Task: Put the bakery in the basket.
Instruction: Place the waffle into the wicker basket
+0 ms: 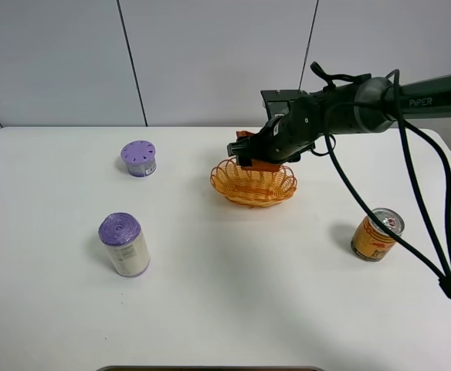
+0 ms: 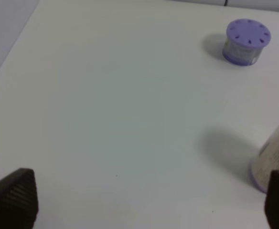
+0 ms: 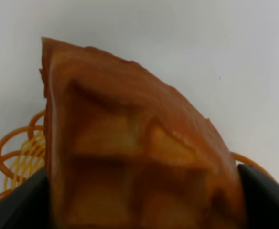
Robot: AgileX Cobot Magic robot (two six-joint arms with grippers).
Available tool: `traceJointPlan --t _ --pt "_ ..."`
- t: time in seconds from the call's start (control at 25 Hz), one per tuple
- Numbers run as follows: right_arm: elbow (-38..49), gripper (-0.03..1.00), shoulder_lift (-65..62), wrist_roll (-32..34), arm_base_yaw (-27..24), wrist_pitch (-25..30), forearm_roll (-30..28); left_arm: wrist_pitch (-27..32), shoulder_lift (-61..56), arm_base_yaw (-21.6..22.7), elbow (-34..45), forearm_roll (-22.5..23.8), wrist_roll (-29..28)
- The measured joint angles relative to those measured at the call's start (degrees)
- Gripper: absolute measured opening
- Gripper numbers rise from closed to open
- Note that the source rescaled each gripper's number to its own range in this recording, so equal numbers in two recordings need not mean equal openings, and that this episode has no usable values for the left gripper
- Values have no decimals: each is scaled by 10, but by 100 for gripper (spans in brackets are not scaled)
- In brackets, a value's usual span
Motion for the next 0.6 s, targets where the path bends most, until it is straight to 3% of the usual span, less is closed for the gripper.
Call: traceJointPlan --t 0.6 --pt "0 0 43 3 15 -24 1 0 0 0 0 0 0"
